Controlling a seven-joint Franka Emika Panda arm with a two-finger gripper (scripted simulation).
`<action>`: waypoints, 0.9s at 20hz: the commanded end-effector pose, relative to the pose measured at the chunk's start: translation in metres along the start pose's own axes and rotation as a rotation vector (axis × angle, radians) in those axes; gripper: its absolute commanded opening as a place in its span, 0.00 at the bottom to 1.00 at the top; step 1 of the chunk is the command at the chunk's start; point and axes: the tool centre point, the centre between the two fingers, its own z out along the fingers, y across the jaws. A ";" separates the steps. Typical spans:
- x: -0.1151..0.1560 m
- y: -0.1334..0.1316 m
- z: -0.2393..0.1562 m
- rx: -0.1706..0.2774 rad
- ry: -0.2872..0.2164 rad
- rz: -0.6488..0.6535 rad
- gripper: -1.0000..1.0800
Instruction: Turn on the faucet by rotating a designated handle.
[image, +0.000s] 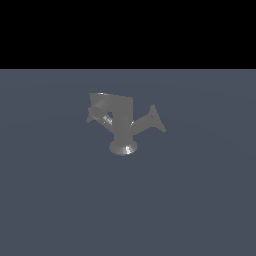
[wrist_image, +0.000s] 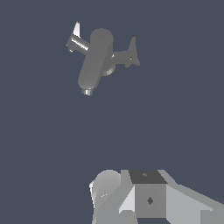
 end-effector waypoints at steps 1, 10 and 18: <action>-0.002 0.005 0.020 -0.001 -0.054 0.009 0.34; 0.056 -0.012 0.170 0.022 -0.179 -0.216 0.65; 0.121 0.004 0.247 0.162 -0.115 -0.235 0.66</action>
